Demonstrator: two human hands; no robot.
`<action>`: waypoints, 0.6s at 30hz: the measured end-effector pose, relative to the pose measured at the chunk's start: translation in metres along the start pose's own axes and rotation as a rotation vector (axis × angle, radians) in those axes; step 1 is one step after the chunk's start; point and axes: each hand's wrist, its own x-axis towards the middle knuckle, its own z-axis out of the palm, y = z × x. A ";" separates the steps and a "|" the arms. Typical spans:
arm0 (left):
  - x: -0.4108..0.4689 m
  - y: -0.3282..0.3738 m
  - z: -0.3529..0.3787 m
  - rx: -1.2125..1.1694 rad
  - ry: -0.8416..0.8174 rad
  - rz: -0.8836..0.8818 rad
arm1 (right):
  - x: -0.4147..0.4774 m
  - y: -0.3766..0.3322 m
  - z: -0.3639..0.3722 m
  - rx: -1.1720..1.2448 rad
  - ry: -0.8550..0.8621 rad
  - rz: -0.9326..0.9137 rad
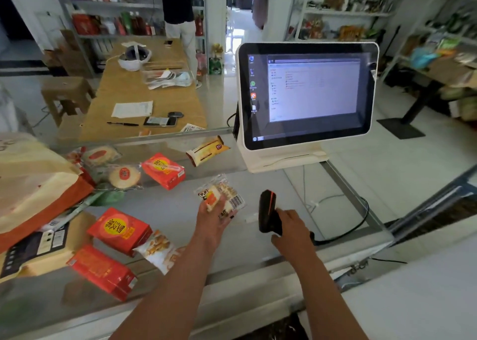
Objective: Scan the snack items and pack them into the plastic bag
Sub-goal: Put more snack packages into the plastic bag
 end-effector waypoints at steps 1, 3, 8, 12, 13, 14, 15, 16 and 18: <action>-0.001 -0.001 0.000 0.015 -0.006 0.013 | 0.000 0.002 0.004 0.012 0.055 -0.006; -0.003 -0.001 0.000 0.038 -0.012 0.034 | 0.001 0.003 0.008 0.025 0.118 -0.004; -0.002 -0.007 -0.002 0.055 -0.012 0.119 | 0.003 0.004 0.000 0.073 0.101 -0.010; -0.004 -0.010 0.000 0.069 0.010 0.166 | -0.001 0.006 -0.013 0.156 0.157 -0.028; -0.005 -0.010 0.001 0.070 0.018 0.178 | -0.003 0.005 -0.018 0.206 0.156 -0.041; -0.005 -0.011 0.002 0.070 0.028 0.191 | -0.004 0.003 -0.023 0.257 0.150 -0.055; -0.005 -0.012 0.003 0.063 0.037 0.205 | -0.005 0.001 -0.027 0.299 0.143 -0.066; -0.005 -0.013 0.003 0.052 0.045 0.215 | -0.006 -0.001 -0.031 0.328 0.131 -0.074; -0.006 -0.014 0.004 0.026 0.063 0.218 | -0.008 -0.005 -0.036 0.355 0.092 -0.084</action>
